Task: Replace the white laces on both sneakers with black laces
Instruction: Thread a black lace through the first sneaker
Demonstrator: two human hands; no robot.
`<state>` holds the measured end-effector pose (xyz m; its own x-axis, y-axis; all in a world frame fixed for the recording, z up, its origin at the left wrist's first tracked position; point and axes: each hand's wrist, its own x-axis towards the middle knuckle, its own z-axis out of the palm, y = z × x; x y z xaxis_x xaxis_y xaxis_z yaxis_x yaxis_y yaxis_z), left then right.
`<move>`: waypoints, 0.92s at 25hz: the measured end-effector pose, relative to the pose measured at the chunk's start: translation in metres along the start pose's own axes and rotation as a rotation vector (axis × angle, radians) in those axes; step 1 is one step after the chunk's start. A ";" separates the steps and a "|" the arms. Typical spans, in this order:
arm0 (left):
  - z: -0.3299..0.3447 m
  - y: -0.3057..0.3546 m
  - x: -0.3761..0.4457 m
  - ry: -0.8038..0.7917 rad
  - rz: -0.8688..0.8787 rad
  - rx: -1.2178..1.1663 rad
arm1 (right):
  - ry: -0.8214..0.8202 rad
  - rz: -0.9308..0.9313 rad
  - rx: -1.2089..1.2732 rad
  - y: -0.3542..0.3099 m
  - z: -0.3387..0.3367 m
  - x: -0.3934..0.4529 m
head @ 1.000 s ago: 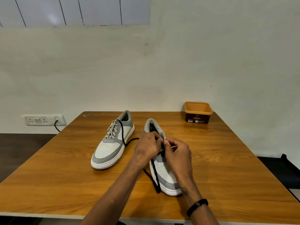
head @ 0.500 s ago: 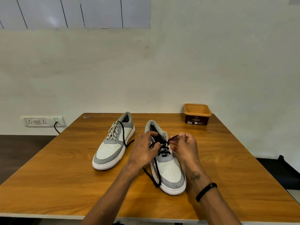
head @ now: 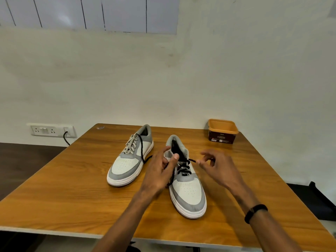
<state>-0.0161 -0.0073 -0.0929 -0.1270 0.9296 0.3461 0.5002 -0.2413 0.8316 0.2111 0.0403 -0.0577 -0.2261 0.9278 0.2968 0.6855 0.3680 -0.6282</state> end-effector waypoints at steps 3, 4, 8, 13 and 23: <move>-0.006 -0.018 -0.016 0.027 0.009 -0.054 | -0.051 -0.044 0.016 -0.007 0.026 -0.005; -0.007 -0.026 -0.020 0.032 0.026 -0.007 | -0.022 -0.037 0.053 -0.007 0.030 -0.006; -0.006 -0.040 -0.024 -0.007 0.100 0.113 | 0.226 0.163 0.479 0.001 0.032 -0.001; 0.004 -0.055 -0.014 -0.018 0.228 0.365 | 0.197 0.430 1.221 -0.001 0.046 0.002; -0.007 -0.043 -0.021 0.268 -0.054 0.045 | 0.281 0.669 1.587 0.007 0.055 0.003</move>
<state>-0.0413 -0.0188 -0.1328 -0.3740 0.8324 0.4090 0.5230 -0.1749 0.8342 0.1776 0.0490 -0.1010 0.0228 0.9572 -0.2885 -0.7215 -0.1840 -0.6675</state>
